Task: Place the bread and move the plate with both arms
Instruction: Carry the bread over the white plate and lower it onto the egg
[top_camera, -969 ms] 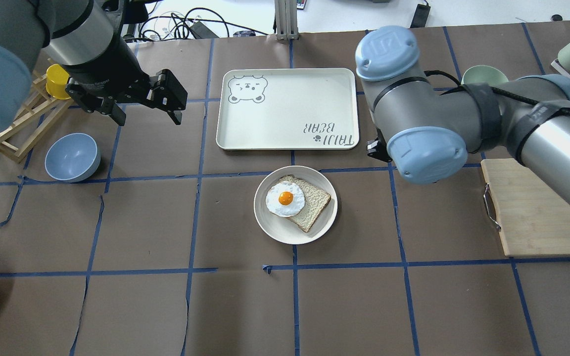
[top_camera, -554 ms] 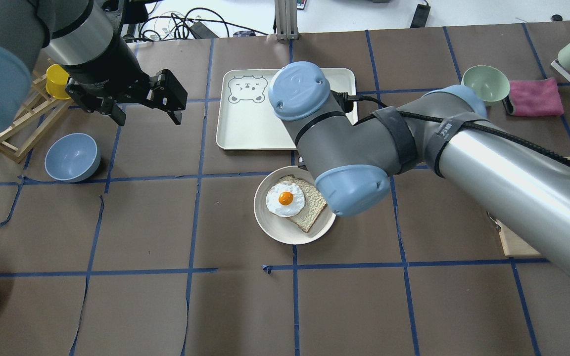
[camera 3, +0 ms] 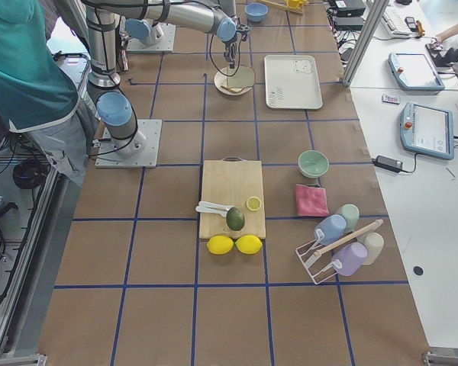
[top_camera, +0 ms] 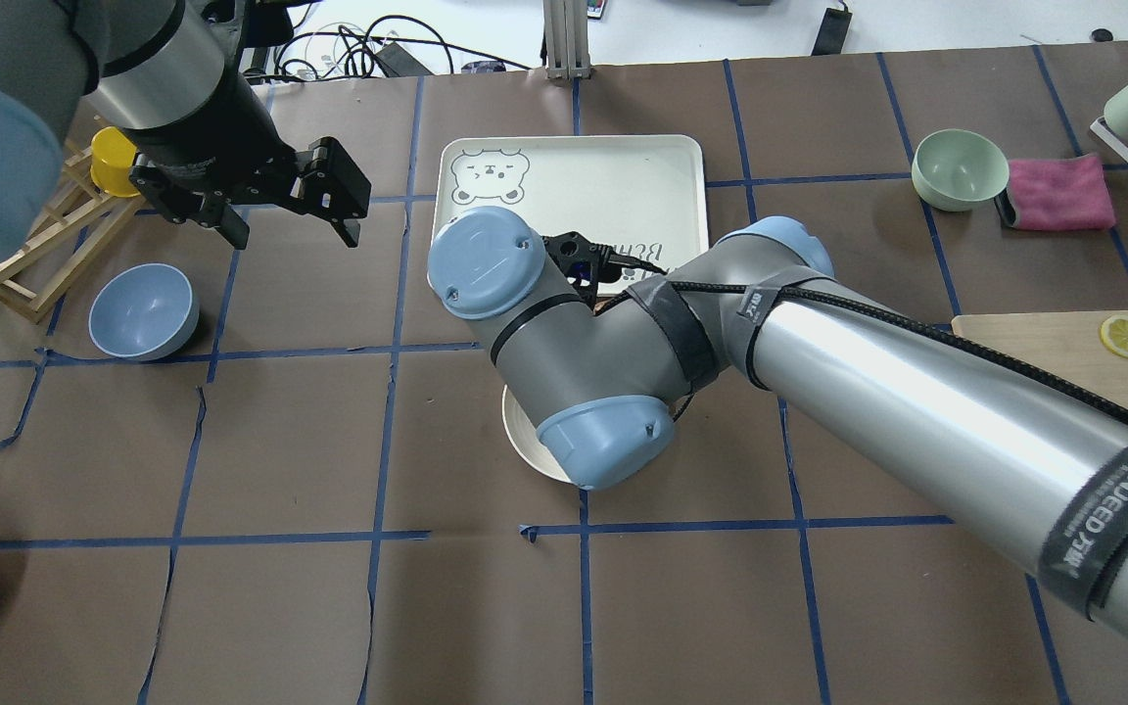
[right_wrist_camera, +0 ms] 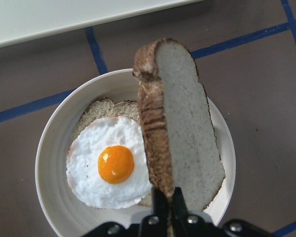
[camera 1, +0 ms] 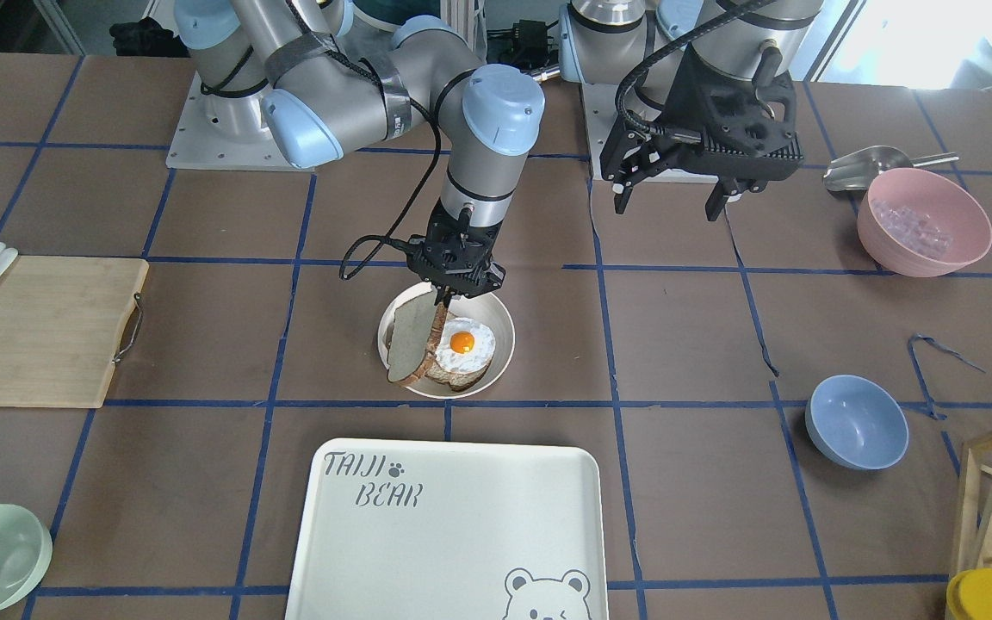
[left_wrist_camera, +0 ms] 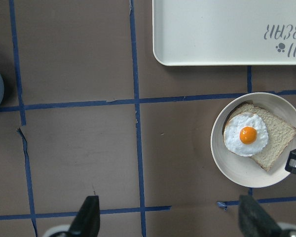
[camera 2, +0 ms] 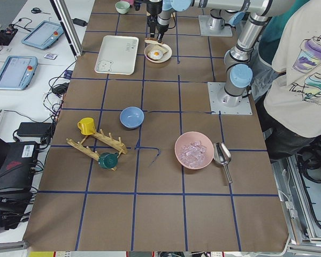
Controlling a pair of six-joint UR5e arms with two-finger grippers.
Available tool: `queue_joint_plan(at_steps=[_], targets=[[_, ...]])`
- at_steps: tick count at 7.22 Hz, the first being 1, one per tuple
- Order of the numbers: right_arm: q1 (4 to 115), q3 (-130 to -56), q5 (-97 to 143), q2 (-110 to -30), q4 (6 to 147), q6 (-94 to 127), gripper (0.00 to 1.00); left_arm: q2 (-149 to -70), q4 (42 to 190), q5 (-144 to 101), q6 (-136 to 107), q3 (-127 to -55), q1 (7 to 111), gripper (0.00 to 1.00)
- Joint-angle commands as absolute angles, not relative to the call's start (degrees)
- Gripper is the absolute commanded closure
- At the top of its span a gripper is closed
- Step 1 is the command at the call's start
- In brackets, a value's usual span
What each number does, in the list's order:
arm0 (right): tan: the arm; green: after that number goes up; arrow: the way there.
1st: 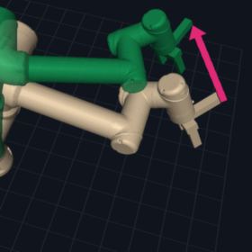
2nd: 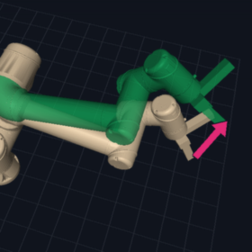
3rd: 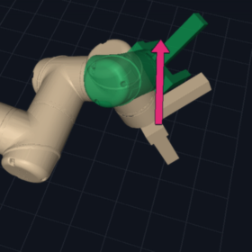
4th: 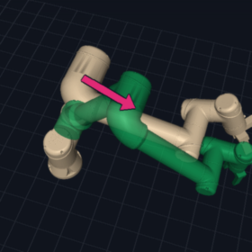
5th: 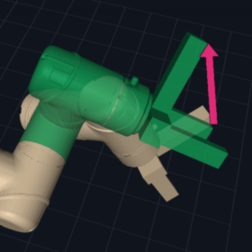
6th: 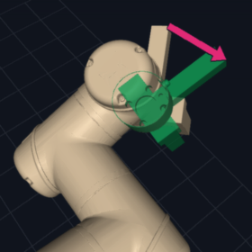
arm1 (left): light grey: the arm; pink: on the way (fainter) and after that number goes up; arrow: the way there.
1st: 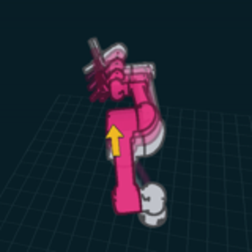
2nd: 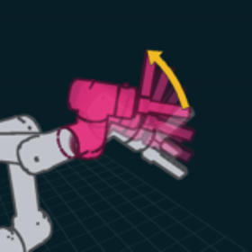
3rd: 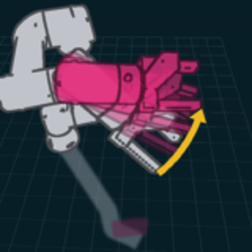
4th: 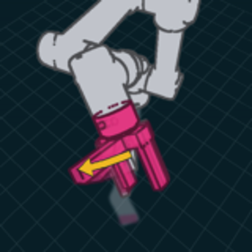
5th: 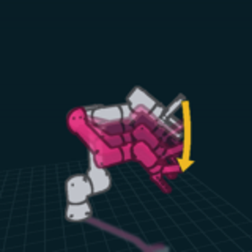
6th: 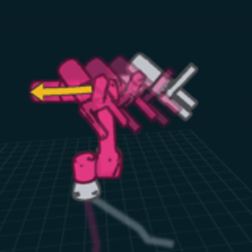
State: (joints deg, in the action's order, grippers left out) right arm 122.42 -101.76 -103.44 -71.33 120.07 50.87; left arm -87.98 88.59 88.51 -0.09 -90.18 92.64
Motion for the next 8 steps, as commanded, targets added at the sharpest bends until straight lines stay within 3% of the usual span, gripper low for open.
queue_joint_plan(at_steps=[1,2,3,4,8], targets=[[122.87,-101.78,-103.45,-70.75,120.50,51.77,1.00,-87.98,88.59,88.51,-0.09,-90.18,92.64,0.00],[122.87,-101.78,-103.45,-70.66,120.50,52.46,0.95,-87.98,88.59,88.51,-0.09,-90.18,92.64,0.00],[122.87,-101.60,-103.45,-70.66,121.54,52.38,0.35,-87.98,88.59,88.51,-0.09,-90.18,92.64,0.00],[122.87,-101.78,-103.27,-71.10,124.60,52.82,0.01,-87.98,88.59,88.51,-0.09,-90.18,92.64,0.00],[117.81,-101.51,-100.99,-76.61,122.62,38.50,0.00,-87.98,88.59,88.51,-0.09,-90.18,92.64,0.00]])
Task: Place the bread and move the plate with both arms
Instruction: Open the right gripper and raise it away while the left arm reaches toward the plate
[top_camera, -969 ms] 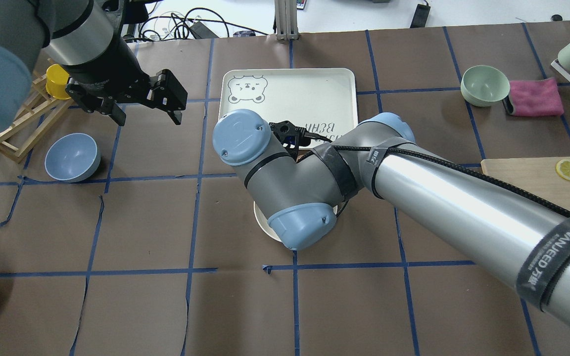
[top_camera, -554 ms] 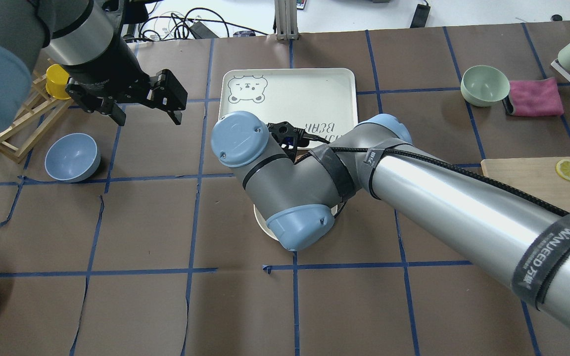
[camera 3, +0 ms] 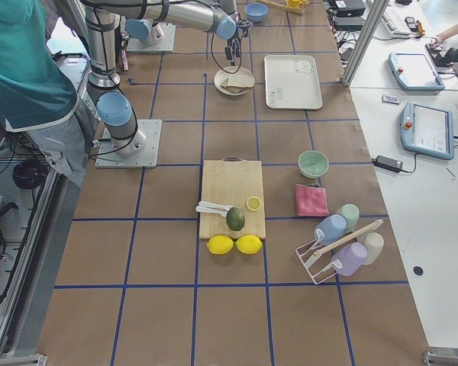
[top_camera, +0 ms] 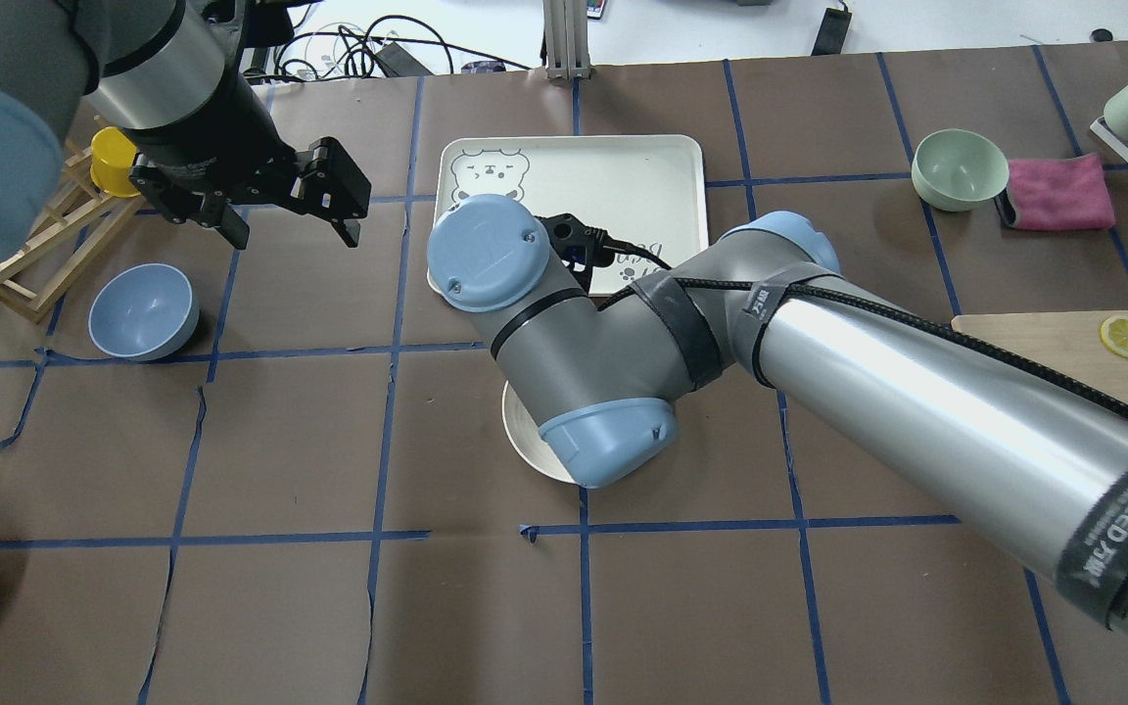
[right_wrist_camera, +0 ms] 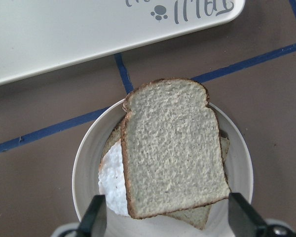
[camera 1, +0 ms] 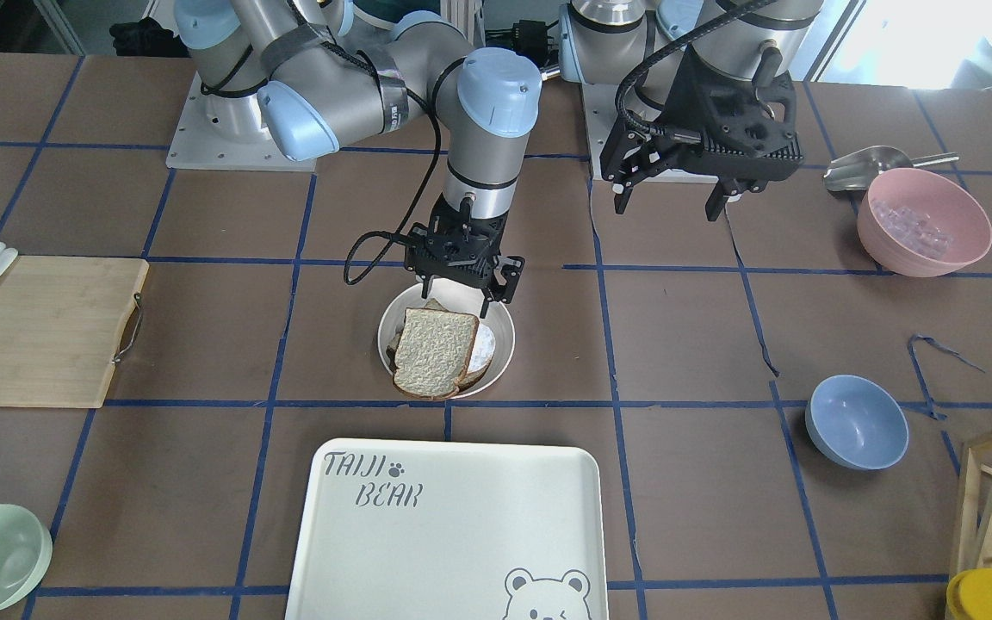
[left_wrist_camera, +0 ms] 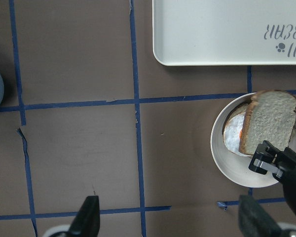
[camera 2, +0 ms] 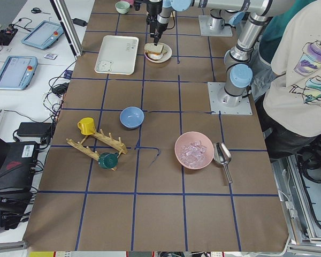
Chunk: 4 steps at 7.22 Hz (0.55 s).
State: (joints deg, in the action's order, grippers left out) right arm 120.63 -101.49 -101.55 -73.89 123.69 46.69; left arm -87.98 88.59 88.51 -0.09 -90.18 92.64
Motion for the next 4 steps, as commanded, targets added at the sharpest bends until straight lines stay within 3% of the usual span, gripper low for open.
queue_joint_plan(at_steps=[1,4], targets=[[111.42,-101.17,-99.25,-79.08,119.13,29.27,0.00,-87.98,88.59,88.51,-0.09,-90.18,92.64,0.00],[97.42,-88.65,-92.21,-83.76,95.97,1.68,0.00,-89.98,87.98,87.80,-0.87,-89.83,92.72,0.00]])
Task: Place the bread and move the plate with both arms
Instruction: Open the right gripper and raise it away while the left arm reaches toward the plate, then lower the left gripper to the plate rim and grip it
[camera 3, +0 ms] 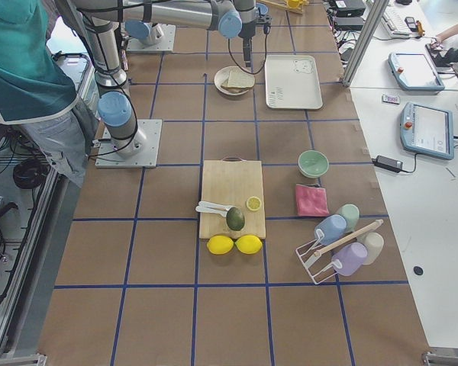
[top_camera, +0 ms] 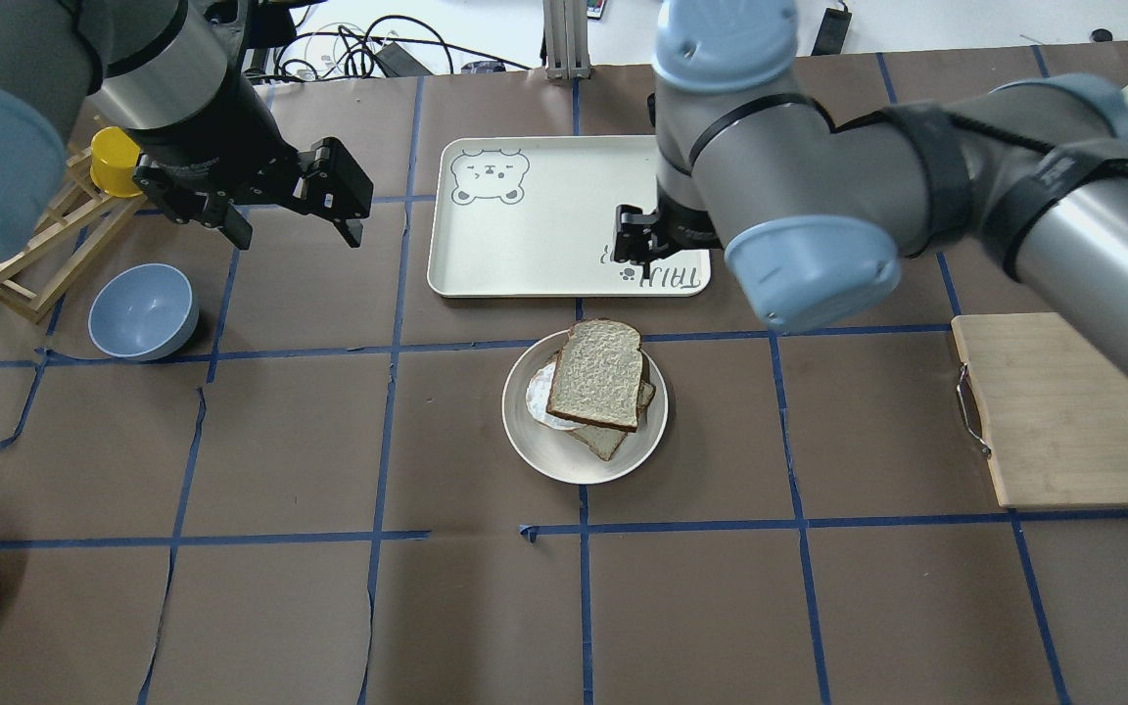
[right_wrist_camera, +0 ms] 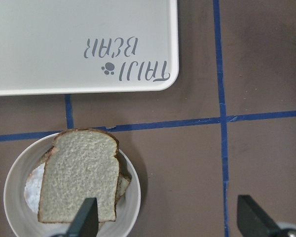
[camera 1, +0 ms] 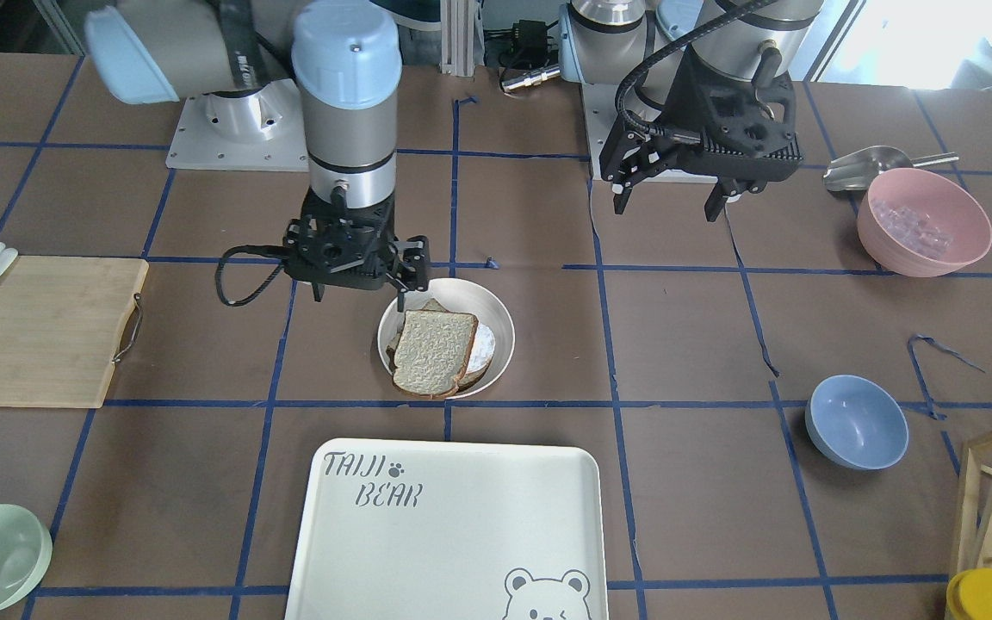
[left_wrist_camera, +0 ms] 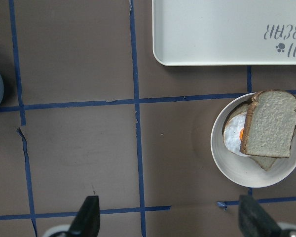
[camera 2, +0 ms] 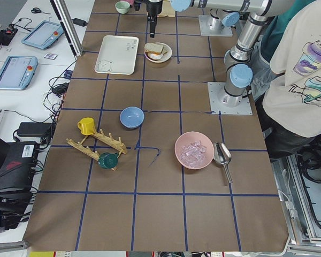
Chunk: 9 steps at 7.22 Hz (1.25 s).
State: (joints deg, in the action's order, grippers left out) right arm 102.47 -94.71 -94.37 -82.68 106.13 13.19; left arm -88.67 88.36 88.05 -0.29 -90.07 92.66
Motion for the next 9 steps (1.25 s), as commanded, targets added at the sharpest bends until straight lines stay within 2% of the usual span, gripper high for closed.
queue_joint_plan(at_steps=[1,3,5,7,9], targets=[[95.38,-84.50,-91.33,-83.93,92.84,-3.64,0.00,-91.65,87.89,87.54,-3.40,-90.35,93.33,0.00],[93.71,-82.53,-90.62,-85.87,91.58,-10.50,0.00,-96.13,84.49,82.73,-12.64,-93.15,97.53,0.00],[90.00,-83.05,-87.54,-87.18,89.66,-15.62,0.00,-98.69,72.84,82.79,-18.59,-103.21,100.63,0.02],[89.21,-87.17,-88.50,-87.97,90.17,-17.05,0.00,-100.28,59.83,82.71,-26.24,-113.94,102.12,0.02],[89.12,-87.10,-88.42,-88.42,90.44,-16.79,0.00,-103.35,57.04,82.53,-30.41,-116.89,102.92,0.10]])
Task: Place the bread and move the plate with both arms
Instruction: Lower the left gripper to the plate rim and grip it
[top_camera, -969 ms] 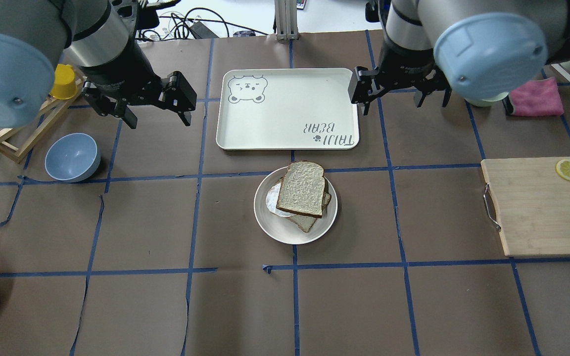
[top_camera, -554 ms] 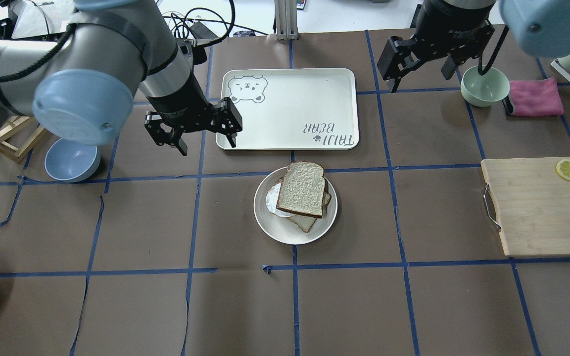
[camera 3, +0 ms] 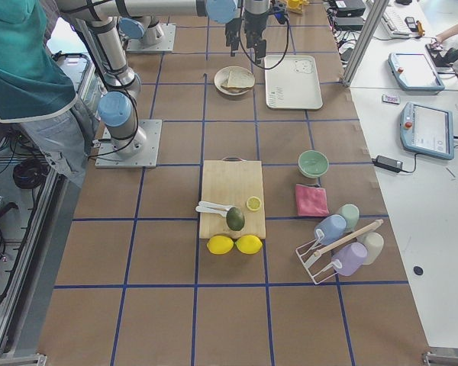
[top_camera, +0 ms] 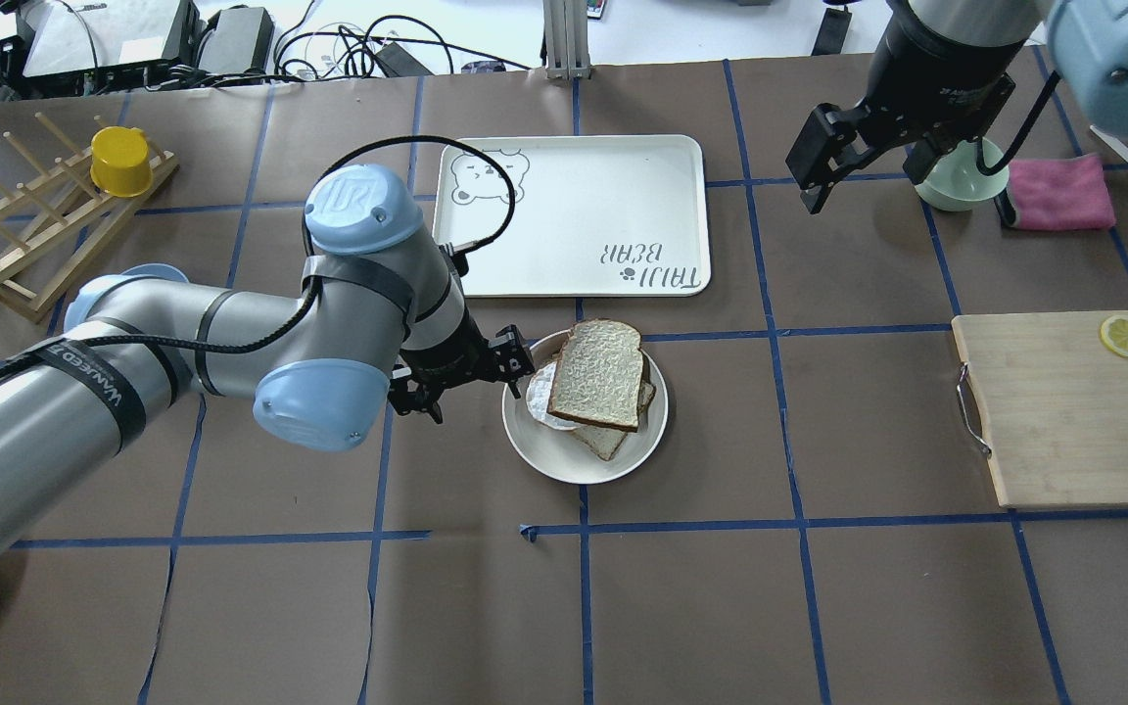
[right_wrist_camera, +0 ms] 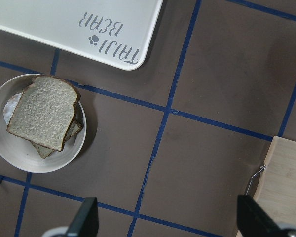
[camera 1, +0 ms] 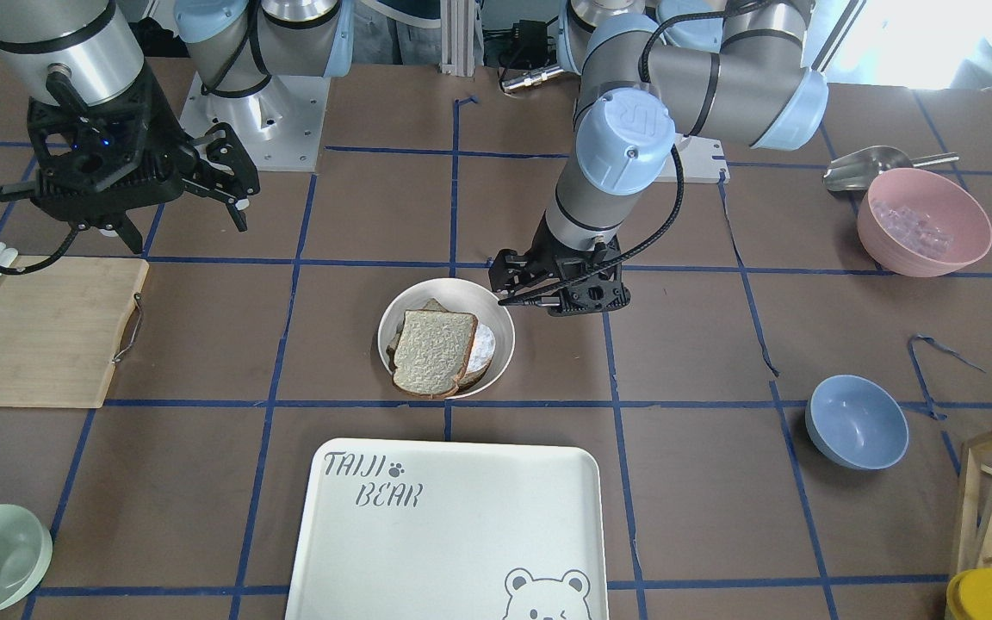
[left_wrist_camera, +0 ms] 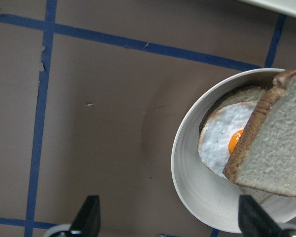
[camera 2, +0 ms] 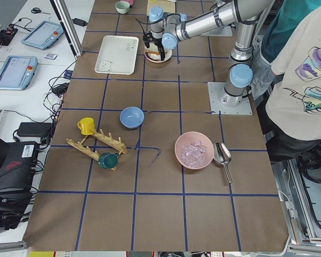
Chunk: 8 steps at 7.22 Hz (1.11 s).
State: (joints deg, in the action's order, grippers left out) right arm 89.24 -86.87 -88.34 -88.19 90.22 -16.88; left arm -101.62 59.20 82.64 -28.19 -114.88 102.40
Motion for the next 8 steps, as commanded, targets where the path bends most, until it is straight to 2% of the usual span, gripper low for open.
queue_joint_plan(at_steps=[1,3,4,6,7,8], targets=[[89.12,-87.10,-88.50,-88.59,90.53,-16.79,0.00,-105.01,56.95,82.01,-30.50,-116.89,102.92,0.19],[89.29,-86.58,-88.51,-89.29,90.00,-16.26,0.00,-107.22,54.08,79.98,-32.07,-116.98,103.09,0.21],[89.47,-86.14,-89.72,-91.12,90.26,-14.35,0.00,-107.57,53.53,79.98,-32.08,-116.98,103.10,0.35],[90.00,-86.31,-89.04,-91.85,89.74,-7.22,0.00,-107.58,53.53,79.89,-32.08,-116.98,103.10,0.77],[90.00,-86.57,-88.95,-91.76,89.65,-7.21,0.00,-107.58,53.53,79.89,-32.08,-116.98,103.10,0.94],[90.00,-86.66,-88.95,-91.67,89.65,-7.21,0.00,-107.58,53.53,79.89,-32.08,-116.98,103.10,1.00]])
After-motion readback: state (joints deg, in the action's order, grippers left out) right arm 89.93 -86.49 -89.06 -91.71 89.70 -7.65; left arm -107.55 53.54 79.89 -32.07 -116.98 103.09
